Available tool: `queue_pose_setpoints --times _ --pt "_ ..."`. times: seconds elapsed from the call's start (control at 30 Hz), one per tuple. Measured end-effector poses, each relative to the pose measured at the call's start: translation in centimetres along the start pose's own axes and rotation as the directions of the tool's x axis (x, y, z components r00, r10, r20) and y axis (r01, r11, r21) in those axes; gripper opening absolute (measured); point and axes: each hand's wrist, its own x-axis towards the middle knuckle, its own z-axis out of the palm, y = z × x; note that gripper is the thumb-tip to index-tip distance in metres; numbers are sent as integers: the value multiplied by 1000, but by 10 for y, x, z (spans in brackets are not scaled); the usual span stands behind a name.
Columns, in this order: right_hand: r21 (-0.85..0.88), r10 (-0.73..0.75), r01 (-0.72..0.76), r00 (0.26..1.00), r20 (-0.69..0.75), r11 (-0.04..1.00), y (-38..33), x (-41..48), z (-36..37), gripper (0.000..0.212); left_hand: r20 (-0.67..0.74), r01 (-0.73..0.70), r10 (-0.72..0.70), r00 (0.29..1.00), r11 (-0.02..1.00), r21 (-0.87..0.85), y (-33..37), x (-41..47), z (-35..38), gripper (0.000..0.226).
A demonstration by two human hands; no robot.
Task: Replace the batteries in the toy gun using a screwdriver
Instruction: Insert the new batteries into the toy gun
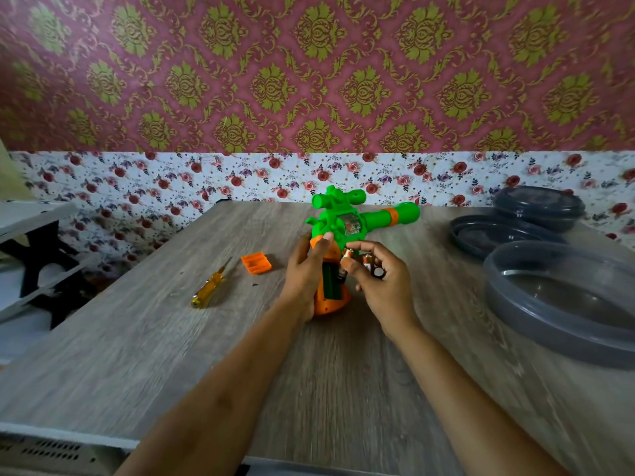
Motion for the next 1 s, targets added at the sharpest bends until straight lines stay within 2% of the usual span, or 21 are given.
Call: queue_pose_setpoints --times 0.17,0.4,0.57,0.7,0.8,1.0 --pt "-286 -144 160 987 75 945 8 -3 2 24 13 44 -43 999 997 -67 1 0 0 14" --pt "-391 -155 195 979 131 899 6 -1 0 25 -12 53 -54 998 996 -65 -1 2 -3 28" --pt "-551 -213 267 964 162 791 1 -6 2 25 -43 42 -46 998 996 -84 -3 0 -4 29" --pt "-610 -232 338 941 248 717 -3 -10 3 29 -74 33 -40 996 995 -96 0 -4 -4 15" --pt "-634 -273 384 923 270 671 -4 -11 3 31 -87 41 -47 995 996 -77 2 -6 -4 13" --pt "-617 -293 362 932 215 698 -7 -13 3 36 -76 25 -31 997 997 -77 3 -6 -4 11"
